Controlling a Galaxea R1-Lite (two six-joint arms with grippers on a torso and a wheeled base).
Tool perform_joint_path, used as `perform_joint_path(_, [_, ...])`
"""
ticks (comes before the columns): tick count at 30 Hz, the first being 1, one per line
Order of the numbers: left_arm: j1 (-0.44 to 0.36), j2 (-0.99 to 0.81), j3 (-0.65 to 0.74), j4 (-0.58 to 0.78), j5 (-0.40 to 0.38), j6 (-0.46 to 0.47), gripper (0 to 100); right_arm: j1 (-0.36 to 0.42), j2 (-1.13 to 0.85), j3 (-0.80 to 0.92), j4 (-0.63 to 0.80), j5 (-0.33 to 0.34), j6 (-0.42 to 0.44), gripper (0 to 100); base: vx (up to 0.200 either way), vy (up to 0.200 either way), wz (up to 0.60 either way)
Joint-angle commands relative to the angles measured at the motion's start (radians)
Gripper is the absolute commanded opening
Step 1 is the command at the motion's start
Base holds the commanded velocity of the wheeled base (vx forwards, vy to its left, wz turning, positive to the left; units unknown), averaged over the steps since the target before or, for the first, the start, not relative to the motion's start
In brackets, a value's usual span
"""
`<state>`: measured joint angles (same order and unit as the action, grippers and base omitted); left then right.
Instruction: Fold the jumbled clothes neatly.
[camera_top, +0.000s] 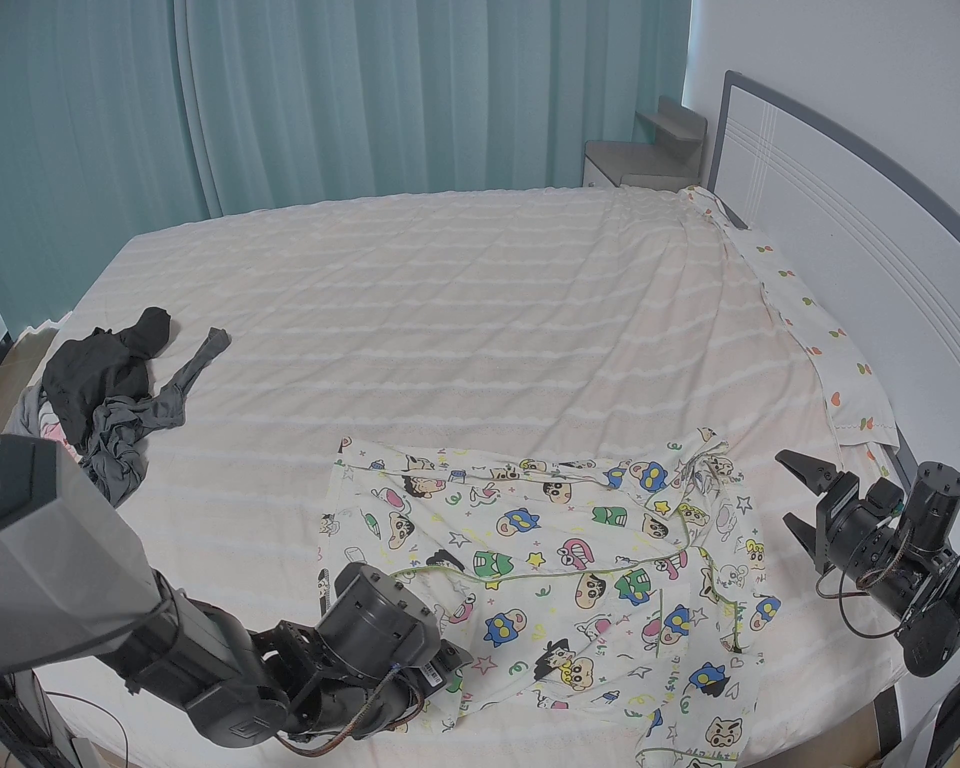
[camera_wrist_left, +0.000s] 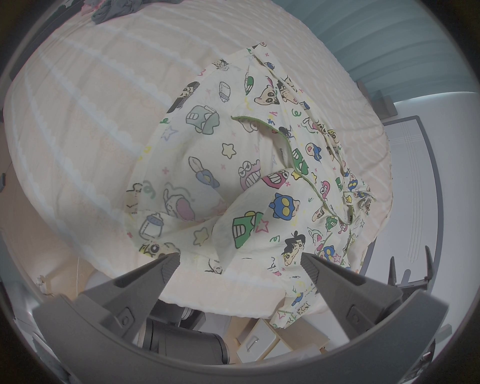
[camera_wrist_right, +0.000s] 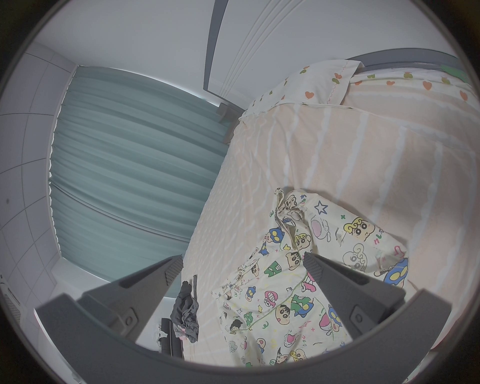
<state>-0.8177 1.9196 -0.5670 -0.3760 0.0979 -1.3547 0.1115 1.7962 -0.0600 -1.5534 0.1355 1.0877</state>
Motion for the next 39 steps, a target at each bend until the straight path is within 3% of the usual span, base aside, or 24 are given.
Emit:
perform_joint_path(1, [-0.006, 0.076, -0.036, 0.000, 0.025, -0.004, 100, 0.000, -0.009, -0.001, -0.016, -0.001, 0.000, 100, 0.000, 0.000, 0.00])
perform_joint_path(6, [-0.023, 0.128, -0.060, -0.001, 0.062, -0.004, 100, -0.001, -0.011, -0.001, -0.016, -0.001, 0.000, 100, 0.000, 0.000, 0.00])
perform_joint_path(29, [-0.057, 0.207, -0.129, -0.001, 0.066, -0.004, 100, -0.012, -0.008, -0.006, -0.016, -0.001, 0.001, 100, 0.000, 0.000, 0.00])
perform_joint_path(34, [-0.048, 0.237, -0.131, -0.023, 0.171, -0.006, 100, -0.012, -0.008, -0.006, -0.016, 0.001, 0.001, 100, 0.000, 0.000, 0.00])
perform_joint_path(35, [-0.048, 0.237, -0.131, -0.024, 0.172, -0.006, 0, -0.012, -0.008, -0.006, -0.016, 0.001, 0.001, 100, 0.000, 0.000, 0.00])
perform_joint_path(39, [-0.044, 0.237, -0.120, -0.078, 0.174, -0.006, 0, -0.012, -0.009, -0.006, -0.016, 0.001, 0.001, 100, 0.000, 0.000, 0.00])
